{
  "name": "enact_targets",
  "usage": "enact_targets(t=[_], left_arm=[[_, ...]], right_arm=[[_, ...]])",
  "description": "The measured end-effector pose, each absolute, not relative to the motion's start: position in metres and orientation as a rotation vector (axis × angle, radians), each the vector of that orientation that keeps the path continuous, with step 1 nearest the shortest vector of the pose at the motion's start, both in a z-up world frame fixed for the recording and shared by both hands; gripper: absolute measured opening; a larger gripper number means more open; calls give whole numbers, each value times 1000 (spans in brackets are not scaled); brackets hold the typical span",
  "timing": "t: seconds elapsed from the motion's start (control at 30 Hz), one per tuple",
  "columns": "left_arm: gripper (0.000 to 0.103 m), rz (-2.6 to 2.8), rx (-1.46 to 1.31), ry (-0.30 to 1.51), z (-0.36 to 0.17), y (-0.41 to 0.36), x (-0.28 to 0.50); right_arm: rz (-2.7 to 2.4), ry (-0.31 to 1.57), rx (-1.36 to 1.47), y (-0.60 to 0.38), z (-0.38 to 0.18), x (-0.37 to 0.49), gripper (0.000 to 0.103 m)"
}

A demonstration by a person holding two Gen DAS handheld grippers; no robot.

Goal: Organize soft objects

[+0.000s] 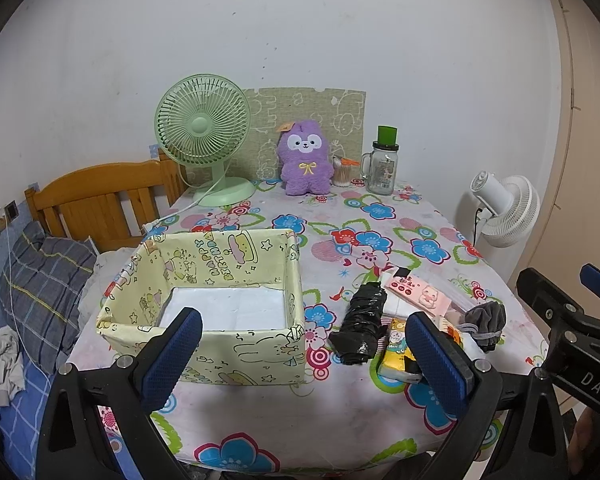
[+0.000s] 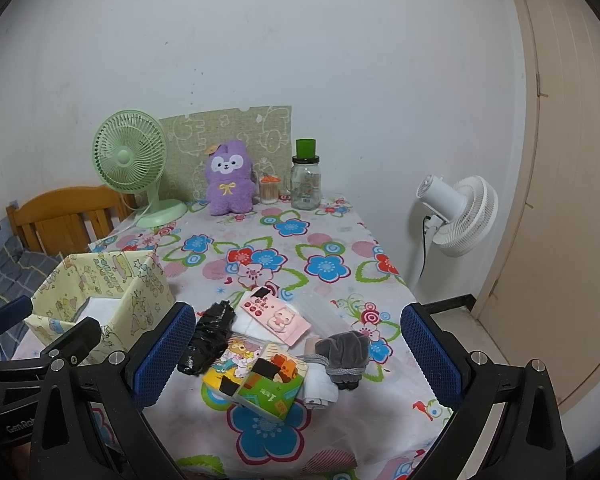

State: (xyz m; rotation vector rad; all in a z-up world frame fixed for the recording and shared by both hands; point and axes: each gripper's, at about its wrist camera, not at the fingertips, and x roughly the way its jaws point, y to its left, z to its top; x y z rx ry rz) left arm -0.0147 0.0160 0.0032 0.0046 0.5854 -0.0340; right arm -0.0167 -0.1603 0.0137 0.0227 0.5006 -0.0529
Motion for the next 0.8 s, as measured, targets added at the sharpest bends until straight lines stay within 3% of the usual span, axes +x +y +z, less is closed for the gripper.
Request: enact_targets(t=[0.5,0.8], left_arm=[[99,-34,5,587,2,16,-15],[98,-61,14,619,-8,5,-9]], right_arm=[[-45,497,18,-161,14,-15,102],[-28,504,18,-164,10,-11,97]])
